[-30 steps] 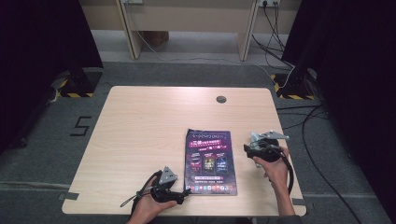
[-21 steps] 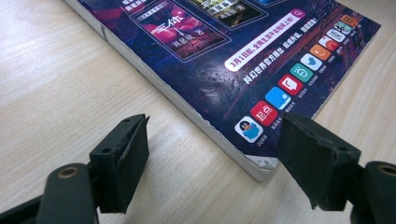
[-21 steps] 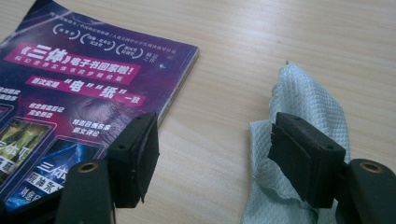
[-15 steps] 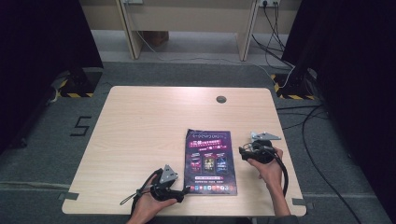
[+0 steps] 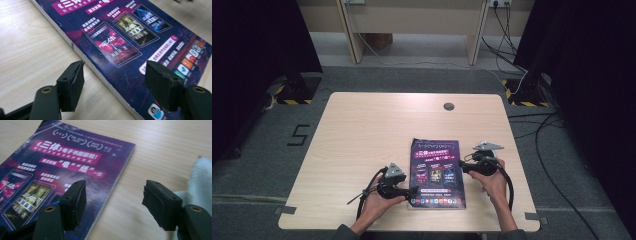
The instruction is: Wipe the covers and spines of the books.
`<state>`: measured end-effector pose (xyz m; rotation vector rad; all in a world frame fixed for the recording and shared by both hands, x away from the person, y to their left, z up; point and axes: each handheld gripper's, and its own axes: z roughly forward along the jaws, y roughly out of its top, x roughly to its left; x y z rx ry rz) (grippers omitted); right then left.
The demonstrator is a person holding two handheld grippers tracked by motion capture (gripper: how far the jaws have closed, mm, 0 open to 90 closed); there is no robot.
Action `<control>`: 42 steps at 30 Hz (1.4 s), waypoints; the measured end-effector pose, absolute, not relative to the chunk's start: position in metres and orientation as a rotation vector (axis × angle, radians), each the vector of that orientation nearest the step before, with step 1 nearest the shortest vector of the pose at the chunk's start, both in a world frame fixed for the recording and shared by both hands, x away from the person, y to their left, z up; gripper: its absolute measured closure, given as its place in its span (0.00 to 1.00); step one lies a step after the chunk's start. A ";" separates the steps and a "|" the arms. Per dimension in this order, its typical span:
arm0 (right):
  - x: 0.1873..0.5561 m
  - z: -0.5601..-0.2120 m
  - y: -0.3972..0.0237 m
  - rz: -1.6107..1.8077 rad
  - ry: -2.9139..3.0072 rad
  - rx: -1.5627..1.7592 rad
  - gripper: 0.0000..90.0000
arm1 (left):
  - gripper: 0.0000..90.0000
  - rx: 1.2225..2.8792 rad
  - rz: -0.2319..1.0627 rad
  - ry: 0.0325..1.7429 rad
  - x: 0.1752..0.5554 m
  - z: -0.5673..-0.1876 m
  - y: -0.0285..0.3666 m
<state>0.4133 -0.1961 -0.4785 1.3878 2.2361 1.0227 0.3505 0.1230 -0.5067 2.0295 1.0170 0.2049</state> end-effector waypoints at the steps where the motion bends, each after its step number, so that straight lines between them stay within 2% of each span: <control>1: 0.413 -0.479 -0.194 1.028 2.242 1.392 0.39 | 0.37 2.029 0.202 1.026 0.352 -0.508 0.123; 12: 0.426 -0.491 -0.179 1.043 2.303 1.449 0.38 | 0.37 2.041 0.197 1.018 0.359 -0.514 0.116; 25: 0.438 -0.504 -0.172 1.090 2.312 1.499 0.35 | 0.42 2.083 0.200 0.972 0.356 -0.512 0.112; 31: 0.437 -0.504 -0.174 1.111 2.279 1.534 0.39 | 0.42 2.090 0.208 0.966 0.355 -0.512 0.111; 36: 0.434 -0.505 -0.175 1.095 2.222 1.551 0.52 | 0.42 2.094 0.217 0.948 0.355 -0.513 0.111; 42: 0.430 -0.505 -0.171 1.063 2.184 1.561 0.57 | 0.43 2.101 0.213 0.936 0.356 -0.513 0.112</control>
